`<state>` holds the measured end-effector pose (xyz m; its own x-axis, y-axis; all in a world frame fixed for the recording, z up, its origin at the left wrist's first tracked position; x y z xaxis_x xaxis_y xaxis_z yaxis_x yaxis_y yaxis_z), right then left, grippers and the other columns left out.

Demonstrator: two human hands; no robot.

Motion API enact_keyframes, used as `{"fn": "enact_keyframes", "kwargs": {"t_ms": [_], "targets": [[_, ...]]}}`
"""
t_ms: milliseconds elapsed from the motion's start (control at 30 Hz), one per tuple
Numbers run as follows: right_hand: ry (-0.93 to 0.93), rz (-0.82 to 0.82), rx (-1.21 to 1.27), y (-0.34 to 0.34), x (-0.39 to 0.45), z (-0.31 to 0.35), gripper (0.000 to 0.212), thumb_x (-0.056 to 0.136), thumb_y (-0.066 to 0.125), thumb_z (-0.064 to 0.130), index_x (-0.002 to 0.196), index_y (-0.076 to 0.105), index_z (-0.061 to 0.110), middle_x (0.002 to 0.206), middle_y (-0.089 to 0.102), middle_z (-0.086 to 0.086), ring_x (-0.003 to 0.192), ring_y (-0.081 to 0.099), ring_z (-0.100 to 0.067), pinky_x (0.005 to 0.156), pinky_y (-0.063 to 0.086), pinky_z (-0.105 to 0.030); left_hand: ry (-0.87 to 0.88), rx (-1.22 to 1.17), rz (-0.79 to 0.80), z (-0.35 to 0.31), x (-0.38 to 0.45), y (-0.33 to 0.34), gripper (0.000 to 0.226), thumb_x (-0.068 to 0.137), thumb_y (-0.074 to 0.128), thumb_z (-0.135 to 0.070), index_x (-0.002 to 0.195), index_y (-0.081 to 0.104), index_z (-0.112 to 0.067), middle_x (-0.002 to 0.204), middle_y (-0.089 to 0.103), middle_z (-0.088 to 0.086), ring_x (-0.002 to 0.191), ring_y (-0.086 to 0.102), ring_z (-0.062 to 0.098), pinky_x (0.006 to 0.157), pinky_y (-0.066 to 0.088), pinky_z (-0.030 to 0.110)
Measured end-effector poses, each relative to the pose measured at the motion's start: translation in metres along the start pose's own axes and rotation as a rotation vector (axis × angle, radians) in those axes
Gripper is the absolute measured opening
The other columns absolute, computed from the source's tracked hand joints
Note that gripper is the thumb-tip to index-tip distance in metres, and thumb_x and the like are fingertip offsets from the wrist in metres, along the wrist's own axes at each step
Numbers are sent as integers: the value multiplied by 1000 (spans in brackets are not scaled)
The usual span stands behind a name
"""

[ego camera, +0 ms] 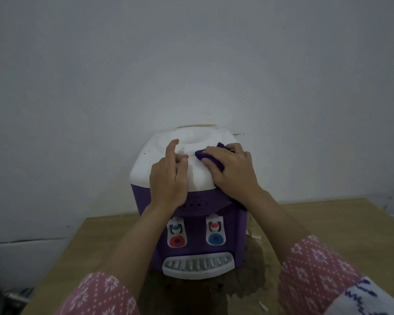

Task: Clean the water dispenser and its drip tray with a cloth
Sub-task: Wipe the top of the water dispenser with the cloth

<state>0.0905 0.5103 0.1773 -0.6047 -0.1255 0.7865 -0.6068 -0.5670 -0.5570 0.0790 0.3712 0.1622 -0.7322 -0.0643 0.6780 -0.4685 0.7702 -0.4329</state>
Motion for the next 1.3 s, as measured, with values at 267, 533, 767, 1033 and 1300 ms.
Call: {"fn": "enact_keyframes", "kwargs": {"t_ms": [267, 533, 767, 1033, 1300], "targets": [[399, 22, 142, -9, 7, -69, 23, 92, 51, 25, 107, 66, 16, 97, 65, -4, 105, 41, -29, 87, 36, -39, -24, -1, 61, 0, 3, 0, 53, 85, 27, -31, 136, 36, -19, 108, 67, -5, 78, 47, -2, 71, 24, -6], [449, 159, -89, -5, 21, -55, 31, 97, 38, 30, 108, 62, 13, 98, 64, -12, 100, 39, -30, 77, 30, -34, -72, -93, 237, 5, 4, -6, 53, 86, 24, -38, 135, 39, -24, 109, 51, -38, 94, 47, -3, 73, 21, -4], [320, 66, -159, 5, 5, 10, 29, 96, 41, 28, 102, 64, 11, 96, 66, -7, 95, 41, -29, 75, 31, -36, -137, -293, 24, 46, -1, -65, 43, 85, 33, -36, 123, 46, -24, 107, 60, -9, 92, 51, -9, 73, 36, 2], [10, 228, -454, 87, 22, 114, 25, 95, 31, 13, 110, 52, 8, 102, 59, -6, 95, 44, -29, 75, 26, -33, -126, -264, -70, 78, 3, -102, 26, 95, 34, -22, 117, 49, -19, 98, 58, -18, 90, 49, -18, 75, 33, -3], [59, 347, -32, 130, 51, 157, 29, 98, 39, 26, 99, 63, 10, 93, 65, -9, 89, 54, -28, 77, 38, -33, -215, -413, -131, 102, 7, -134, 22, 98, 36, -10, 112, 48, -22, 100, 58, -9, 101, 55, 10, 88, 44, 29]]}}
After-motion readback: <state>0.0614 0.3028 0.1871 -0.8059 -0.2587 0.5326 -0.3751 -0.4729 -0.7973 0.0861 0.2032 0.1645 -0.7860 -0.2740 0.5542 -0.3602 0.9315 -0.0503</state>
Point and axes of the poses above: each hand's wrist, its own x-axis towards the middle knuckle, its own y-axis out of the palm, z = x × y, the point moved 8 cm from there along x, towards the middle knuckle
